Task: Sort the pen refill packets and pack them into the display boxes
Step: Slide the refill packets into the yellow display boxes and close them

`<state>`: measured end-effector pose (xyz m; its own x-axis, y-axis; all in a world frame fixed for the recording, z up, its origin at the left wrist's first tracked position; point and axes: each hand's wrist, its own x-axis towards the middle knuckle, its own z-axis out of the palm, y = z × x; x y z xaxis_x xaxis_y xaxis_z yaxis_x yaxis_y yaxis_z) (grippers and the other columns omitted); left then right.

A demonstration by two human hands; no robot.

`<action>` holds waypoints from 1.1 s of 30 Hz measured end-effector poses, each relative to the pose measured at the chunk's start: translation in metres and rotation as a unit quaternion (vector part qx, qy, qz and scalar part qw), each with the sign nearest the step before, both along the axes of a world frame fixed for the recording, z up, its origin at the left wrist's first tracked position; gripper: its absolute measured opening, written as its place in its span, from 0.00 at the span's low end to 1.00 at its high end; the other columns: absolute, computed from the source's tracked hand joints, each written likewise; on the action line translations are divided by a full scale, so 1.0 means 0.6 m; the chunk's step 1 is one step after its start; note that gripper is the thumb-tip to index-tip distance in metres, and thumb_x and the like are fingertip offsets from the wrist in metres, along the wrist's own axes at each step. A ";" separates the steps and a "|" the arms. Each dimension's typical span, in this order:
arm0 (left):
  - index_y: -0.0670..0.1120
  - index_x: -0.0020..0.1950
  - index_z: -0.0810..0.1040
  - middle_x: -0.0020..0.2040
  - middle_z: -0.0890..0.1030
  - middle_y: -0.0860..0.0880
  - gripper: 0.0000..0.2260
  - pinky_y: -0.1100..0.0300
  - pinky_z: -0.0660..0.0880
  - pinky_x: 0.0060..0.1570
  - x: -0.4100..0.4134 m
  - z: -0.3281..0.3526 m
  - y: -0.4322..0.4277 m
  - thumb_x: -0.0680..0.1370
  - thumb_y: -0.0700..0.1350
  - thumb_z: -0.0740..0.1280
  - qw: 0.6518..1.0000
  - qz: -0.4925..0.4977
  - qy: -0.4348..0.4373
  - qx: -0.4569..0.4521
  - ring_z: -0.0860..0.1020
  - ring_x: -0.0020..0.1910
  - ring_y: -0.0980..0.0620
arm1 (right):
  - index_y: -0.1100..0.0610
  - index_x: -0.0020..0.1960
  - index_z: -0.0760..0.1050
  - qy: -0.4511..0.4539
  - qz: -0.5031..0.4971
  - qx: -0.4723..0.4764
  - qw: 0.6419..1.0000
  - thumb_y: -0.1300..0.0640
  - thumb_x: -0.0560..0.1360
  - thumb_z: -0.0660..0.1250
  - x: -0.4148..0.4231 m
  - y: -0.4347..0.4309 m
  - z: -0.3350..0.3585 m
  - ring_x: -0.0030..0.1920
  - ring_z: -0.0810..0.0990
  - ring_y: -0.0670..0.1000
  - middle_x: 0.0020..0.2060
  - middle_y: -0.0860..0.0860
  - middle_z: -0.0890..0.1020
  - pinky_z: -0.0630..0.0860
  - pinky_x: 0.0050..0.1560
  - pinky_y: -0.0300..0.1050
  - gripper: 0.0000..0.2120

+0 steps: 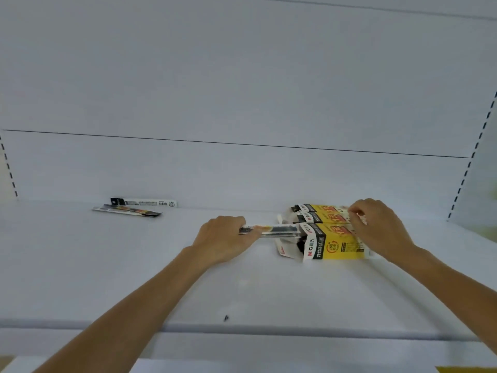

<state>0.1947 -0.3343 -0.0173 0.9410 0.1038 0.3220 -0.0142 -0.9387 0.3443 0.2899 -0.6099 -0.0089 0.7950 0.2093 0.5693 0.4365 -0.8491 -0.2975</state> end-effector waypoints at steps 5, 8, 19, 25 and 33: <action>0.47 0.33 0.60 0.32 0.68 0.52 0.21 0.58 0.60 0.32 0.006 -0.006 -0.044 0.78 0.61 0.54 0.997 0.019 -0.008 0.070 0.68 0.33 0.50 | 0.61 0.38 0.72 0.012 0.000 -0.010 1.000 0.58 0.77 0.58 0.018 -0.025 -0.027 0.42 0.72 0.55 0.37 0.52 0.75 0.67 0.40 0.48 0.12; 0.47 0.33 0.60 0.31 0.68 0.52 0.22 0.58 0.59 0.31 0.009 -0.004 -0.054 0.78 0.62 0.54 0.997 0.023 -0.016 0.068 0.68 0.34 0.49 | 0.63 0.41 0.74 -0.002 -0.002 -0.009 1.000 0.59 0.77 0.58 0.016 -0.022 -0.028 0.45 0.72 0.56 0.41 0.54 0.76 0.69 0.43 0.50 0.11; 0.47 0.32 0.62 0.29 0.68 0.51 0.22 0.58 0.59 0.31 0.008 -0.007 -0.018 0.74 0.63 0.59 0.998 0.055 0.016 -0.021 0.66 0.30 0.51 | 0.63 0.46 0.74 -0.072 -0.036 -0.021 0.997 0.58 0.78 0.56 0.025 -0.019 -0.045 0.43 0.71 0.57 0.44 0.57 0.78 0.63 0.40 0.48 0.11; 0.46 0.34 0.63 0.30 0.69 0.51 0.20 0.58 0.59 0.30 0.008 -0.005 -0.025 0.76 0.60 0.59 0.998 0.055 -0.001 0.005 0.67 0.32 0.50 | 0.63 0.47 0.74 -0.077 -0.038 -0.029 0.996 0.59 0.77 0.59 0.026 -0.020 -0.049 0.44 0.72 0.58 0.45 0.58 0.78 0.64 0.41 0.48 0.09; 0.47 0.34 0.64 0.30 0.68 0.51 0.20 0.56 0.59 0.31 0.014 -0.017 -0.033 0.75 0.61 0.59 0.998 0.032 0.015 -0.058 0.65 0.31 0.50 | 0.64 0.45 0.74 -0.080 -0.032 -0.024 0.996 0.60 0.77 0.59 0.025 -0.022 -0.050 0.43 0.69 0.56 0.46 0.58 0.78 0.61 0.41 0.47 0.08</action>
<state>0.2031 -0.3541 -0.0273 0.9405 0.1982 0.2759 0.0558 -0.8914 0.4498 0.3048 -0.6229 -0.0391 0.7078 0.1906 0.6802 0.4193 -0.8883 -0.1874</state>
